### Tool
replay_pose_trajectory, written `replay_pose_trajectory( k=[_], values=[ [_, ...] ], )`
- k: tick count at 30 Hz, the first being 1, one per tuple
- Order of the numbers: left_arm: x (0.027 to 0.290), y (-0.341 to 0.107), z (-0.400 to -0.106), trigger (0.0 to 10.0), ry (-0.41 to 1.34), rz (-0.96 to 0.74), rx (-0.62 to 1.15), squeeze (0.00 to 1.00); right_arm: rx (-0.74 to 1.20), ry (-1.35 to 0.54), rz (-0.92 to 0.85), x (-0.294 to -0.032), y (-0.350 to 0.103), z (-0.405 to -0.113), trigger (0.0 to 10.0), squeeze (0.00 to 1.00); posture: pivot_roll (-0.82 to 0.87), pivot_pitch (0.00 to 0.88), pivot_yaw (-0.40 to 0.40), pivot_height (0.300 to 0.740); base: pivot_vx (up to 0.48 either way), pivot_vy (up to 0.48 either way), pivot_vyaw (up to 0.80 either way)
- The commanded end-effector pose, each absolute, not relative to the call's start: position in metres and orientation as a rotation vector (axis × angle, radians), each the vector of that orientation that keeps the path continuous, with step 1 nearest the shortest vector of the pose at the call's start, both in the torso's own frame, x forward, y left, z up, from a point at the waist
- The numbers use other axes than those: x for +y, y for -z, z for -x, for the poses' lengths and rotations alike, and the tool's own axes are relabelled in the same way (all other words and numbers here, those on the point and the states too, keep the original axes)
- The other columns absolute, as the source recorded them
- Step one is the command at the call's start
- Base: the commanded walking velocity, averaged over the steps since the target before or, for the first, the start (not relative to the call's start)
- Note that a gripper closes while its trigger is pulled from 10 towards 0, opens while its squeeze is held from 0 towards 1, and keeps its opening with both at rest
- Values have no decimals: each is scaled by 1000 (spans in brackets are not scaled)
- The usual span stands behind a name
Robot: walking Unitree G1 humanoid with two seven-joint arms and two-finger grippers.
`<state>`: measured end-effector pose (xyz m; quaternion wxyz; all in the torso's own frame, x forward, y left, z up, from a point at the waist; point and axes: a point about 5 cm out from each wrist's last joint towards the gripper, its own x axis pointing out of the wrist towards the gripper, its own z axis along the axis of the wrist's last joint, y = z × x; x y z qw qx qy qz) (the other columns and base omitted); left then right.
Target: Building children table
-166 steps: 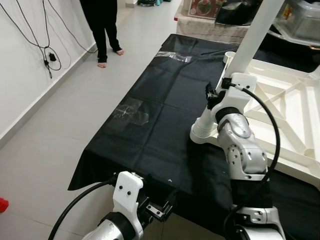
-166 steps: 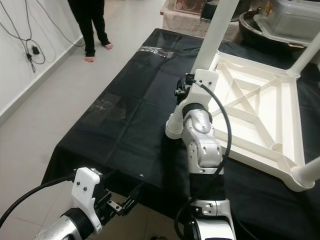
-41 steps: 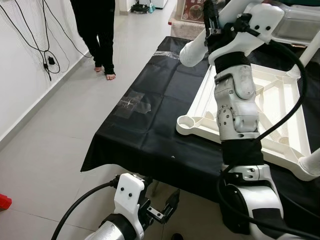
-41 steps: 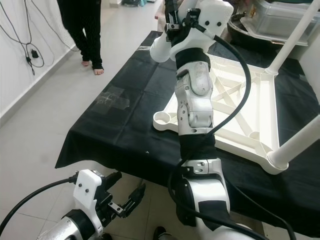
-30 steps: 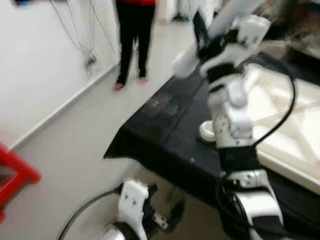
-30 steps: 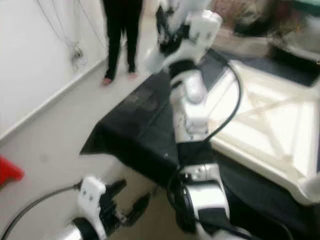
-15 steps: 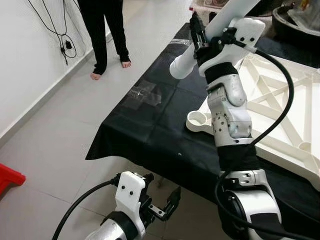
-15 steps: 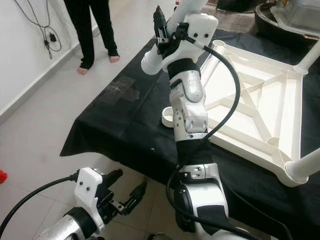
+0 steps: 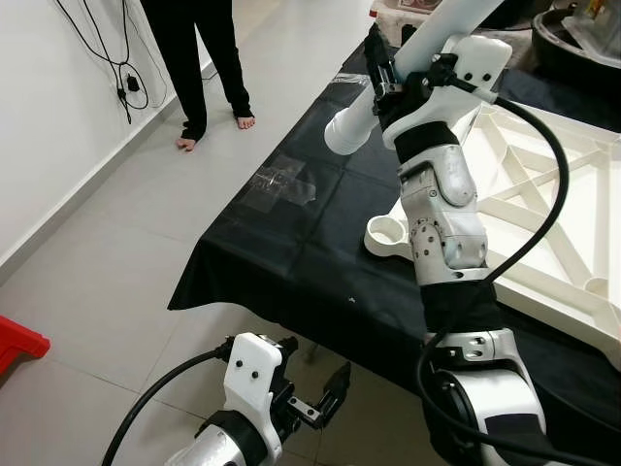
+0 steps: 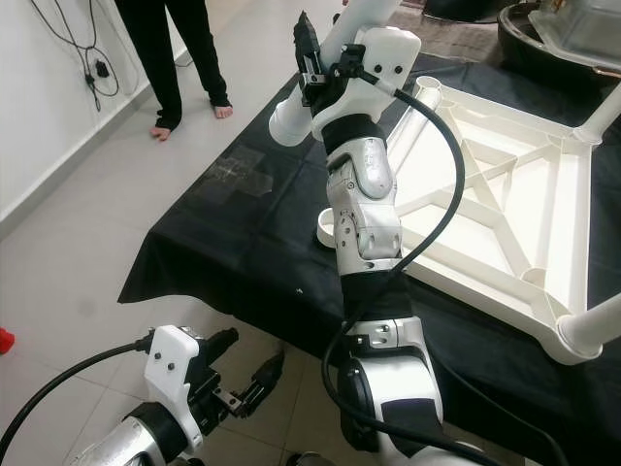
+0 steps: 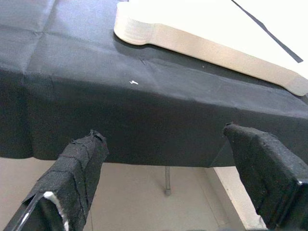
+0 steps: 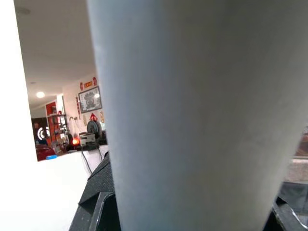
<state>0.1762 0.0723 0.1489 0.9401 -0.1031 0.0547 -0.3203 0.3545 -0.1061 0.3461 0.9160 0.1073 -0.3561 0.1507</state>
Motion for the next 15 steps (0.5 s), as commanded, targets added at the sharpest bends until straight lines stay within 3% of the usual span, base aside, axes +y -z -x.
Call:
replay_pose_trajectory(
  k=[1, 8, 15],
  values=[
    [74, -142, -175, 10000, 640, 203, 145, 0, -739, -316, -219, -106, -345, -351, 10000, 0, 99, 154, -82, 740, 0, 0, 0],
    [74, -142, -176, 10000, 639, 198, 142, 0, -730, -312, -224, -107, -342, -351, 10000, 0, 97, 150, -79, 740, 0, 0, 0],
    [84, -150, -191, 10000, 557, 21, 48, 0, -658, -360, -180, -110, -325, -352, 10000, 0, 70, 127, -79, 740, 0, 0, 0]
  ],
)
